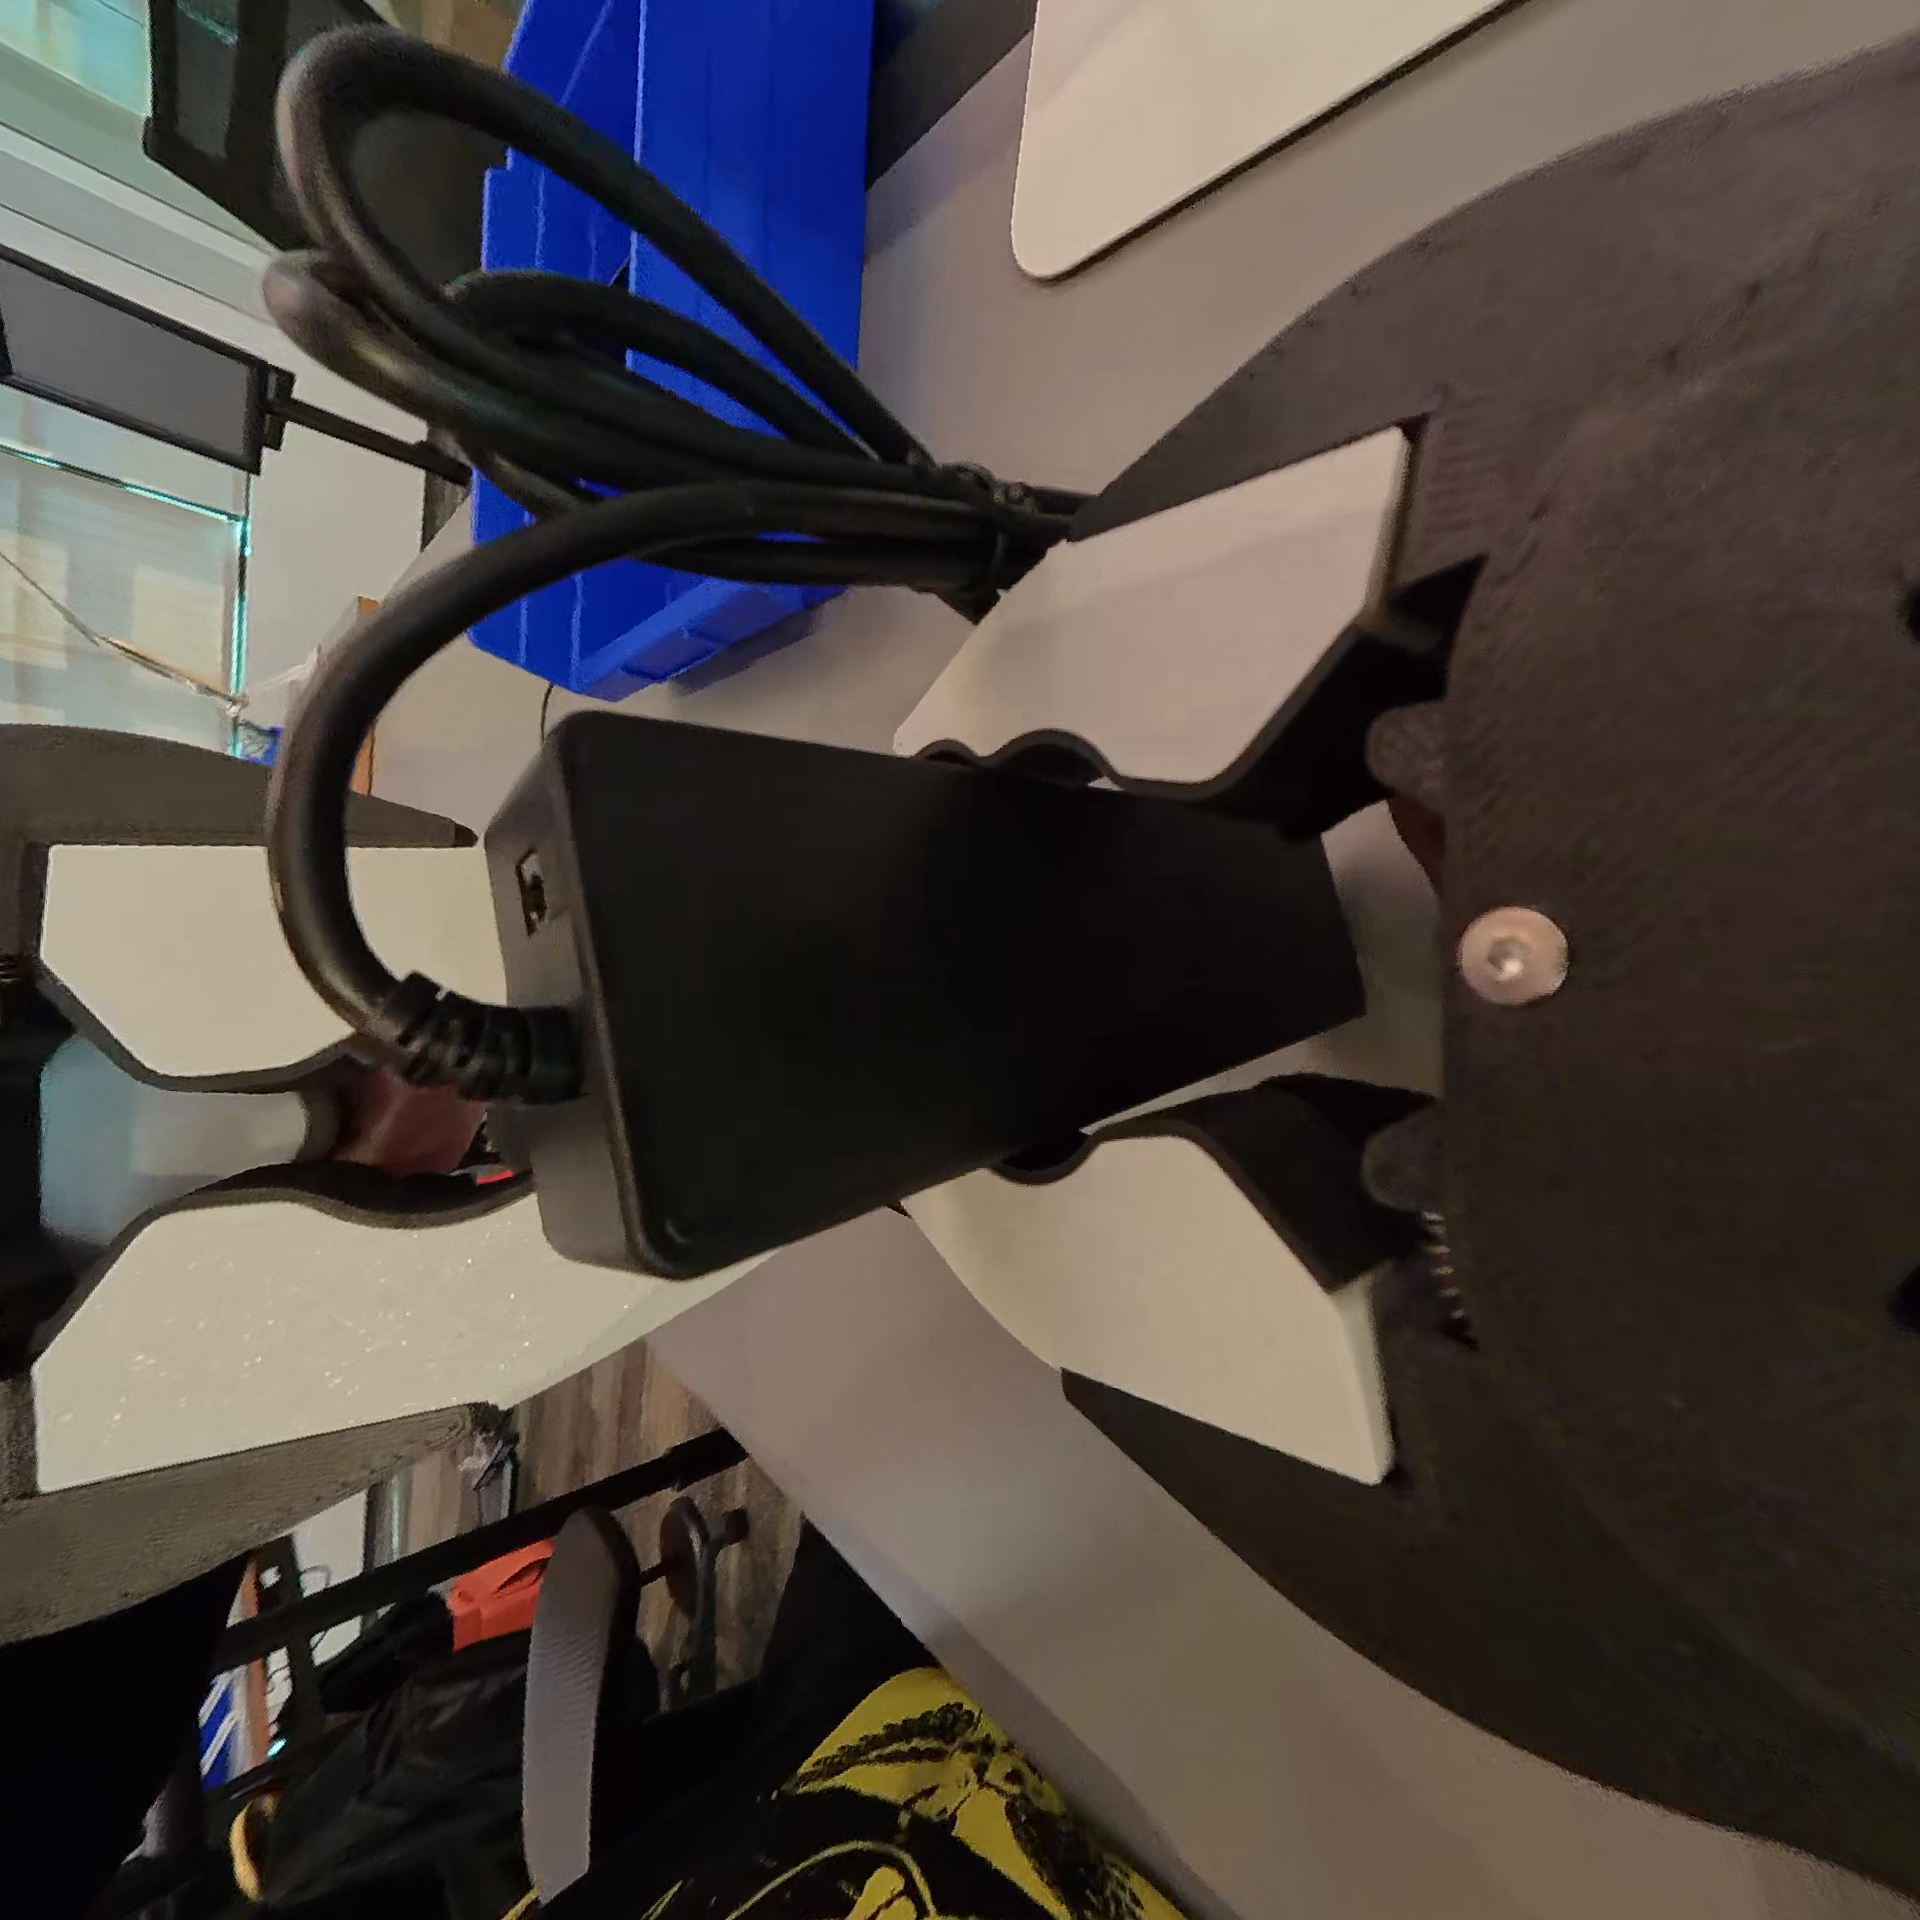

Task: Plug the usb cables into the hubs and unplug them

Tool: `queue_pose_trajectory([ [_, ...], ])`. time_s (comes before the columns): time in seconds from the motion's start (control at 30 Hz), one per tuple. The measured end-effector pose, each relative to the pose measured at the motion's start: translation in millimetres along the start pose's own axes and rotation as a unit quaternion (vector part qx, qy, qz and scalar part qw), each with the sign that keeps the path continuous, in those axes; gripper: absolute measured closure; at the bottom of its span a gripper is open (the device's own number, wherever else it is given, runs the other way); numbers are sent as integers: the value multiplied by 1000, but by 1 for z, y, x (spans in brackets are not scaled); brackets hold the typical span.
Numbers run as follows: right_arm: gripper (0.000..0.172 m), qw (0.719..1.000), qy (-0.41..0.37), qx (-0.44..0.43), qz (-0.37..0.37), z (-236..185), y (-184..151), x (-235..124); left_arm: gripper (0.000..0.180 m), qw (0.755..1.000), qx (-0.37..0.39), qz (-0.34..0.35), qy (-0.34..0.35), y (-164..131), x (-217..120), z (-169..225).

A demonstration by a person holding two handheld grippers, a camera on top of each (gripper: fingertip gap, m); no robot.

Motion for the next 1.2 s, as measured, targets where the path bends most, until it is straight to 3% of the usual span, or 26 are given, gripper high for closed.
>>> queue_pose_trajectory([
  [0.37,108,993,-44,-13,-108,1,-3,3,166,999,13,-34,30,-1,4,3],
  [0.6,108,985,-64,-27,-159,-1,-1,10,166,994,44,-93,43,-2,3,5],
  [1.0,109,982,-75,-27,-173,-1,0,10,167,992,52,-96,56,2,2,7],
  [1.2,109,989,-60,-15,-134,-1,3,8,167,995,48,-63,54,6,-4,6],
])
Point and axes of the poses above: each gripper's, where its closed fingertips meet, x out along the fingers, y out of its top, z = x × y across the jaws, the point moved 6 cm from there along -x, back along the fingers, and after that the axes turned 8 degrees about y, right-handed, at the moved point
